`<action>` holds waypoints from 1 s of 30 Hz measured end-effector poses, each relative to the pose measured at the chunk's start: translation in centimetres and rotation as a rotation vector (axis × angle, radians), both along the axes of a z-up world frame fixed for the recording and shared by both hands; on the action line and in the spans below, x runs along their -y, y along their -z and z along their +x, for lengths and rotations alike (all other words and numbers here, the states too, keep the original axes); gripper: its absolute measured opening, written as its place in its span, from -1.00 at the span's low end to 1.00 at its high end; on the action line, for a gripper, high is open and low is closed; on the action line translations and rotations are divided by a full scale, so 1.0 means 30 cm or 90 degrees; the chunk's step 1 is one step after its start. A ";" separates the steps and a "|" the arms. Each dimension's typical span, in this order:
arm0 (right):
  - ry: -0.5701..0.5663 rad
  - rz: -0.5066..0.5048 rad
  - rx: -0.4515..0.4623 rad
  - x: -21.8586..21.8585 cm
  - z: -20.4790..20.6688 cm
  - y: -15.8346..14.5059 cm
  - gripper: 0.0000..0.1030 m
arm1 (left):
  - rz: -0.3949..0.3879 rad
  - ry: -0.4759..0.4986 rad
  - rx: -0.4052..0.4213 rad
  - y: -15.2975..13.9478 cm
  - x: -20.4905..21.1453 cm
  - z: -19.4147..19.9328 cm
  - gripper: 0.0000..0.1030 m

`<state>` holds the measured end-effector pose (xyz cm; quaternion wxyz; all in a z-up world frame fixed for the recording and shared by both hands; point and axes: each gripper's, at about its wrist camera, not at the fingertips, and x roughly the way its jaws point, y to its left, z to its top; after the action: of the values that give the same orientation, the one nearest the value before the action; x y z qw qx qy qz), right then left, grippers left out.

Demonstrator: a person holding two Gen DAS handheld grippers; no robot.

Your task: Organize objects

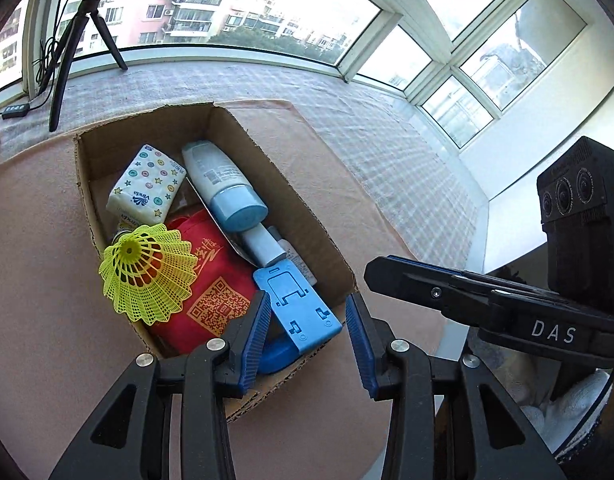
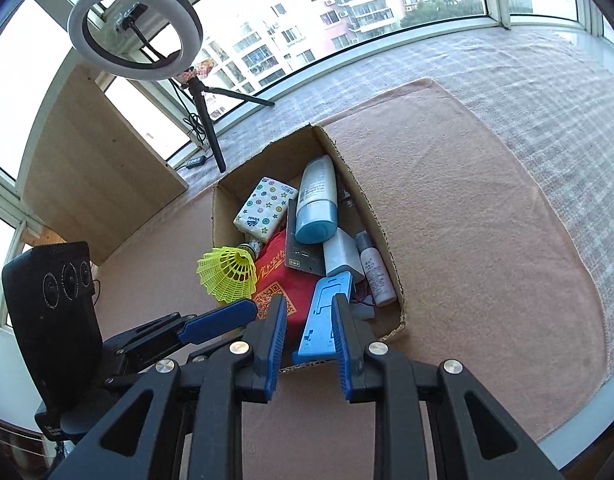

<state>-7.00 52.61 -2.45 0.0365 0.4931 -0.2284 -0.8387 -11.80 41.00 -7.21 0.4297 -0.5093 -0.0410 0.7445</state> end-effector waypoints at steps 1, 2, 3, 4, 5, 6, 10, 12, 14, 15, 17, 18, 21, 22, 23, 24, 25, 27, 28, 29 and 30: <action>0.001 0.000 0.001 -0.003 0.000 0.001 -0.59 | -0.001 -0.003 0.000 0.000 0.007 -0.005 -0.18; 0.003 0.000 0.002 -0.005 0.000 0.002 -0.59 | -0.003 -0.005 -0.001 -0.003 0.020 -0.010 -0.18; 0.002 -0.002 0.003 -0.006 0.002 0.002 -0.59 | -0.005 -0.008 -0.004 -0.005 0.029 -0.014 -0.18; 0.002 -0.002 0.004 -0.005 0.001 0.003 -0.59 | -0.006 -0.010 -0.006 -0.007 0.038 -0.017 -0.18; 0.002 -0.002 0.004 -0.003 0.004 0.003 -0.59 | -0.005 -0.013 -0.008 -0.011 0.048 -0.020 -0.18; 0.002 -0.004 0.004 0.001 0.005 0.004 -0.59 | -0.006 -0.015 -0.011 -0.016 0.059 -0.020 -0.18; -0.011 0.002 0.007 0.039 0.010 0.007 -0.59 | -0.014 -0.027 -0.020 -0.030 0.118 -0.021 -0.18; -0.018 0.010 0.006 0.068 0.019 0.007 -0.59 | -0.023 -0.032 -0.027 -0.035 0.155 -0.016 -0.18; -0.026 0.013 0.006 0.098 0.026 0.008 -0.59 | -0.035 -0.039 -0.039 -0.043 0.202 -0.012 -0.17; -0.031 0.015 0.006 0.114 0.028 0.010 -0.58 | -0.041 -0.042 -0.044 -0.045 0.230 -0.009 -0.17; -0.041 0.018 0.007 0.150 0.028 0.012 -0.57 | -0.052 -0.053 -0.053 -0.048 0.290 0.000 -0.17; -0.046 0.021 0.008 0.169 0.029 0.014 -0.56 | -0.058 -0.060 -0.056 -0.050 0.320 0.000 -0.17; -0.062 0.036 0.007 0.237 0.032 0.016 -0.54 | -0.078 -0.081 -0.065 -0.054 0.410 0.006 -0.17; -0.067 0.042 0.006 0.261 0.035 0.017 -0.52 | -0.084 -0.089 -0.067 -0.056 0.442 0.012 -0.16; -0.073 0.046 0.005 0.287 0.038 0.016 -0.47 | -0.090 -0.097 -0.070 -0.055 0.477 0.016 -0.15; -0.078 0.049 0.005 0.311 0.041 0.016 -0.40 | -0.096 -0.105 -0.073 -0.054 0.511 0.022 -0.12; -0.084 0.051 0.004 0.336 0.043 0.016 -0.37 | -0.103 -0.113 -0.077 -0.053 0.546 0.027 -0.09; -0.093 0.055 0.002 0.387 0.042 0.017 -0.24 | -0.120 -0.137 -0.089 -0.050 0.619 0.038 0.05; -0.095 0.057 0.001 0.411 0.043 0.017 -0.22 | -0.129 -0.150 -0.094 -0.048 0.656 0.044 0.07; -0.098 0.062 -0.003 0.436 0.046 0.017 -0.21 | -0.138 -0.163 -0.099 -0.049 0.693 0.051 0.09; -0.100 0.068 -0.007 0.461 0.048 0.016 -0.21 | -0.145 -0.176 -0.102 -0.046 0.728 0.052 0.13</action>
<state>-5.55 38.77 -2.92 0.0772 0.5063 -0.1434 -0.8469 -10.26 19.16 -5.82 0.2646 -0.4835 0.0081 0.8343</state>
